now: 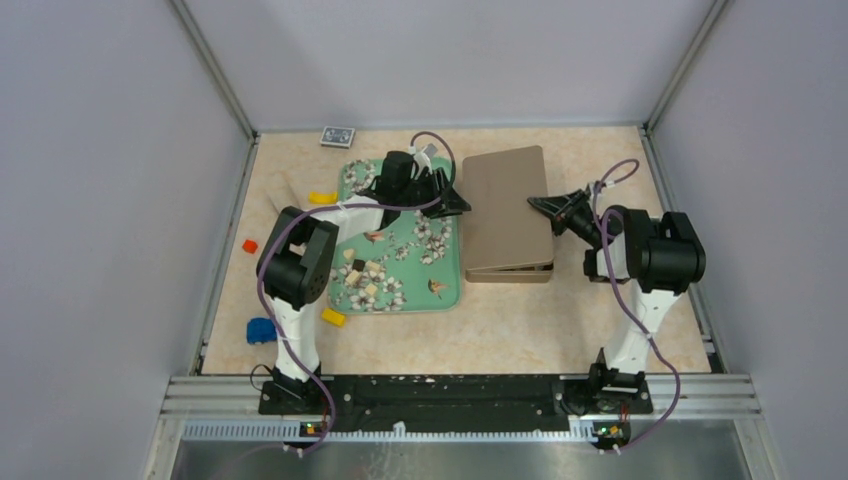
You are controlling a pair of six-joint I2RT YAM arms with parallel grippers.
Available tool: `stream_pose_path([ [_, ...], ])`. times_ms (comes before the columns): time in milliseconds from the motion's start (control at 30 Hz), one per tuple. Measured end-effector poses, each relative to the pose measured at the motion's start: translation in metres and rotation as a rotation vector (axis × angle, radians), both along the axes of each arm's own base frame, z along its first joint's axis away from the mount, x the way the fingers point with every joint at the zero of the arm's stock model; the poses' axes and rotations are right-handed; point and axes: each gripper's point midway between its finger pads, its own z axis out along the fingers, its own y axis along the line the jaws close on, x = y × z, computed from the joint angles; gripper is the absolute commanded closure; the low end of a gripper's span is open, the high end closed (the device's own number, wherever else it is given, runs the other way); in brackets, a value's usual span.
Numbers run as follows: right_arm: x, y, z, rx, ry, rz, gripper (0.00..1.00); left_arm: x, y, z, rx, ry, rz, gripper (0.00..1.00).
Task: Pack the chocolate
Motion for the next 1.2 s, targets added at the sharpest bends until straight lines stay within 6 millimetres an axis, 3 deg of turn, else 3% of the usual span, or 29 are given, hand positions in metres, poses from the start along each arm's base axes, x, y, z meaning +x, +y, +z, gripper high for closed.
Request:
stream_pose_path([
  [367,-0.001,-0.002,0.004,0.006,-0.017,-0.003,1.0,-0.003,-0.004,-0.011,0.009,0.019,-0.009,0.59],
  [533,-0.002,-0.004,0.004,0.005,-0.02,-0.001,0.77,-0.004,-0.005,-0.024,0.021,0.042,-0.012,0.6],
  [767,-0.005,-0.012,-0.003,0.001,0.002,-0.013,0.57,-0.009,-0.01,-0.04,0.038,0.073,-0.026,0.6],
  [800,-0.005,-0.013,-0.005,-0.005,0.005,-0.014,0.46,-0.008,-0.011,-0.039,0.038,0.072,-0.026,0.6],
  [967,-0.006,-0.014,-0.002,-0.05,0.006,-0.015,0.39,-0.008,-0.014,-0.037,0.046,0.062,-0.031,0.6],
  [1033,-0.007,-0.015,-0.001,-0.076,0.007,-0.017,0.3,-0.008,-0.015,-0.036,0.049,0.06,-0.034,0.6],
  [1200,-0.011,-0.018,-0.002,-0.181,0.029,-0.033,0.27,-0.006,-0.016,-0.036,0.06,0.06,-0.032,0.6],
])
